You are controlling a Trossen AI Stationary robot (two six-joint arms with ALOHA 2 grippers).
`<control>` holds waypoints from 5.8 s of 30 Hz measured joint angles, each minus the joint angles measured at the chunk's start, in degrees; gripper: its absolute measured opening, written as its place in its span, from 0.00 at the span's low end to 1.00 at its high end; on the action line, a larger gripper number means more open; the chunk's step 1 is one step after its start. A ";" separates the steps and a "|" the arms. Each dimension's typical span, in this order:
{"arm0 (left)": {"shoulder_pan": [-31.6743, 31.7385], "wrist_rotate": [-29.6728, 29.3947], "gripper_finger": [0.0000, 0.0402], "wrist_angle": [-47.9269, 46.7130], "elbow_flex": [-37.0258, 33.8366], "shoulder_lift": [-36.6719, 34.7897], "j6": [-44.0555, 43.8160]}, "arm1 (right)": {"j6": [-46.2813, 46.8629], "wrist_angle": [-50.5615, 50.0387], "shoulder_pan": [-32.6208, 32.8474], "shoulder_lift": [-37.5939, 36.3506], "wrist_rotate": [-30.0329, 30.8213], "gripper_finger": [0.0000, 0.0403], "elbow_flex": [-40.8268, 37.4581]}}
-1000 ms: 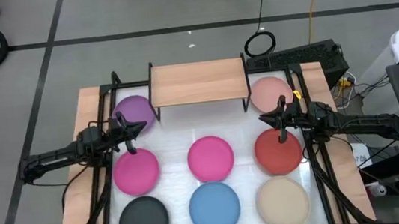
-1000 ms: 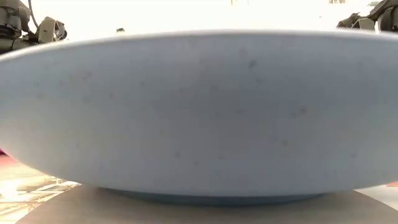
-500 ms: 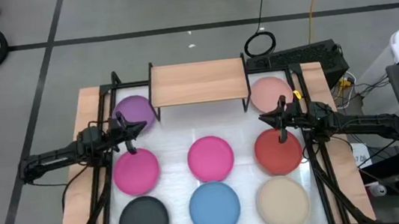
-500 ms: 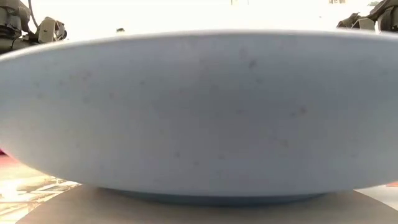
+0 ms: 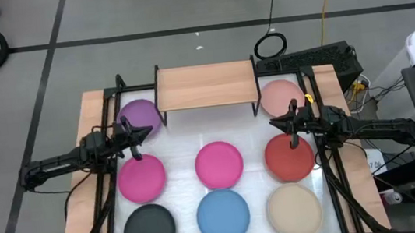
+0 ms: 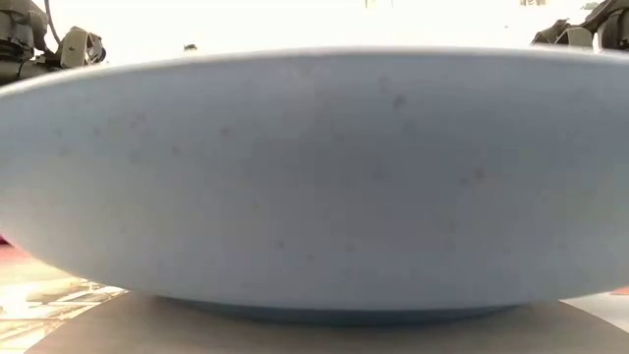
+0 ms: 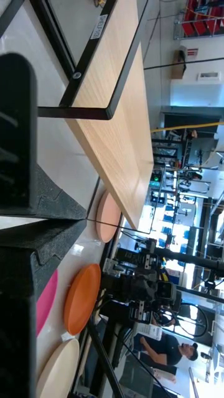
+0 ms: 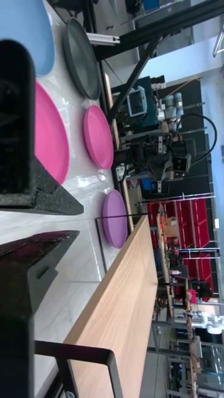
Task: Place and stack plates onto a shelf
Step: Put the light pink plate on the shelf
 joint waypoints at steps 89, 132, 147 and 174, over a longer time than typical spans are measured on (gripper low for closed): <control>-0.01 0.00 0.04 0.00 0.00 0.00 0.00 | 3.13 -42.96 -8.30 52.50 20.89 0.43 28.77; -0.01 0.02 0.04 0.00 0.00 -0.02 0.00 | 3.57 -25.57 -10.33 39.80 32.10 0.00 26.21; -0.02 0.00 0.04 0.00 0.00 -0.01 0.00 | -21.40 -3.71 -9.30 49.53 19.43 0.00 48.13; -0.02 0.01 0.04 0.00 0.00 -0.01 0.00 | -22.80 -15.91 -7.74 71.69 9.98 0.07 55.03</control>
